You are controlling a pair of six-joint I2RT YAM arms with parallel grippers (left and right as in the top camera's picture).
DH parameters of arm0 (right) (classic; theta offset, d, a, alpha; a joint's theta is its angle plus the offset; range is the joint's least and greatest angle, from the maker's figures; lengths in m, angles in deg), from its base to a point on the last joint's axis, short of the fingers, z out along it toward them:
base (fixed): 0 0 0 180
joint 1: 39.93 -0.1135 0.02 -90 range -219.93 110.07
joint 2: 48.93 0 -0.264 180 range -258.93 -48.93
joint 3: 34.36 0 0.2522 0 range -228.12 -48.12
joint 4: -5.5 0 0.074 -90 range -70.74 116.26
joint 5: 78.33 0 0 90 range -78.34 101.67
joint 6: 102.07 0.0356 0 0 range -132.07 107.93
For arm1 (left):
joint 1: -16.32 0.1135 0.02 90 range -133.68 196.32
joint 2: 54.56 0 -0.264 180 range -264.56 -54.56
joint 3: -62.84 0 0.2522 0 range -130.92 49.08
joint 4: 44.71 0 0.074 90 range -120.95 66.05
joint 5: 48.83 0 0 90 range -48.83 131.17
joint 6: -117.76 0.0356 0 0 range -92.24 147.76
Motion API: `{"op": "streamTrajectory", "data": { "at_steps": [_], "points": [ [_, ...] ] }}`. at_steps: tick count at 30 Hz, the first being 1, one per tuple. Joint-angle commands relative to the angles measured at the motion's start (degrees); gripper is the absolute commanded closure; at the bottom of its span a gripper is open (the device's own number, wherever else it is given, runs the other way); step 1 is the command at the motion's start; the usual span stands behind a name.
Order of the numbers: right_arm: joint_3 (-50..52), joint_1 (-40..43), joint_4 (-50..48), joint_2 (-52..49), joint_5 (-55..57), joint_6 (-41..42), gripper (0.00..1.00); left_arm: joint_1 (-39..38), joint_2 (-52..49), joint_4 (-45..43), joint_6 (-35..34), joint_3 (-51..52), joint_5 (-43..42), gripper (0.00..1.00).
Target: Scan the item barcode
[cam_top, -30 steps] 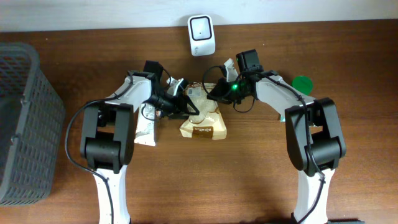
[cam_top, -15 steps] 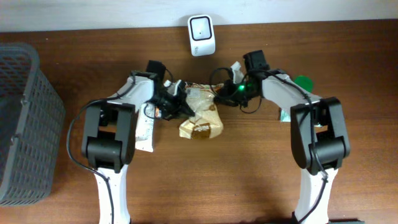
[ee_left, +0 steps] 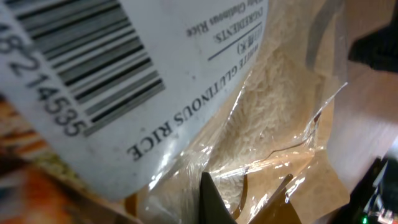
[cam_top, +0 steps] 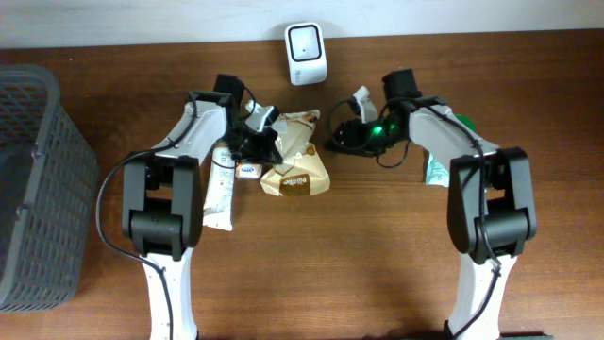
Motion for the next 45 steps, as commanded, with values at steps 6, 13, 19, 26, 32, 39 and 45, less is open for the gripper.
{"op": "streamTrajectory", "data": {
  "at_steps": [6,13,19,26,32,39,45],
  "points": [
    [-1.0,-7.6,-3.6,-1.2,0.2,3.4,0.7,-1.2,-1.0,0.7,6.3,-0.8,-6.6,1.0],
    [-1.0,-7.4,-1.4,-1.6,1.0,6.6,0.96,-1.2,-1.0,-5.6,-0.7,-0.8,-4.7,0.87],
    [-1.0,-7.3,3.9,-1.5,2.2,8.4,0.96,-1.2,-1.6,-8.1,-7.8,-0.8,3.4,0.85],
    [-1.0,-7.3,1.3,-1.6,3.2,10.6,0.96,-1.8,-1.8,1.0,-8.2,-1.4,3.9,0.45],
    [-1.0,-7.5,0.5,-1.8,3.1,11.1,0.96,-3.9,-5.7,-0.7,-6.2,-0.7,-7.0,0.46],
    [-1.0,-8.8,-0.8,-1.8,2.7,12.3,0.96,-2.6,-8.6,-2.2,-6.3,-0.7,-15.7,1.0],
    [-1.0,-4.2,-0.4,1.0,-4.6,7.5,0.74,-0.3,-7.7,-1.8,-6.3,-1.7,-14.5,1.0]
  ]
}}
